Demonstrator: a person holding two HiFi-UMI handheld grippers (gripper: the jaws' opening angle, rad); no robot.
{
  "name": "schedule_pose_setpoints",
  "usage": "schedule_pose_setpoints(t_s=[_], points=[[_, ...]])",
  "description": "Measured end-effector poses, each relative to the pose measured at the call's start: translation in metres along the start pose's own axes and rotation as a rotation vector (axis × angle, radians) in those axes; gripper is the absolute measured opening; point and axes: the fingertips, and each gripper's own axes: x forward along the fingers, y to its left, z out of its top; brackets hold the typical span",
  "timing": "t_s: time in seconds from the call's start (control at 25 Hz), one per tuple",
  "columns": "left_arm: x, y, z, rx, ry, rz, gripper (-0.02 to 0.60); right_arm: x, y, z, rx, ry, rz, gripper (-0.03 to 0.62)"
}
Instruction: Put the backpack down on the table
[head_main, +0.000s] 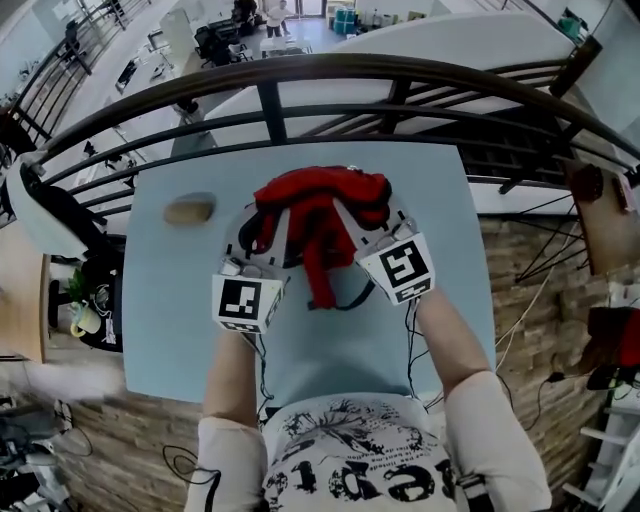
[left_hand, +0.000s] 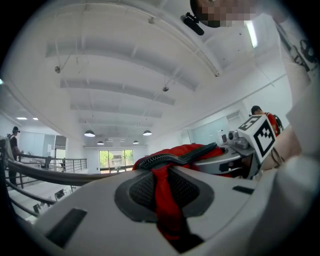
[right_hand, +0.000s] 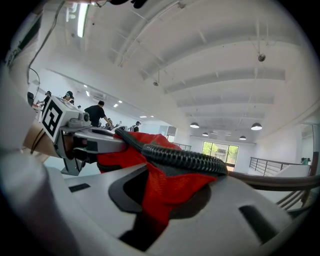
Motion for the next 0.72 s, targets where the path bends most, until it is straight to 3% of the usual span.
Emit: schedule_pose_setpoints(t_s=[0.12, 0.48, 0.72], points=[[0.003, -0.008, -0.023, -0.004, 0.025, -0.015, 0.054, -0.001, 0.000, -0.020, 0.015, 0.019, 0.022, 0.071], [-0.011, -0.021, -0.049, -0.086, 0.090, -0.066, 0.060, -0.017, 0.015, -0.051, 0.087, 0.083, 0.043, 0.083], [-0.028, -0.036, -0.069, -0.099, 0.126, -0.069, 0.060, -0.035, 0.033, -0.073, 0.146, 0.104, 0.038, 0.095]])
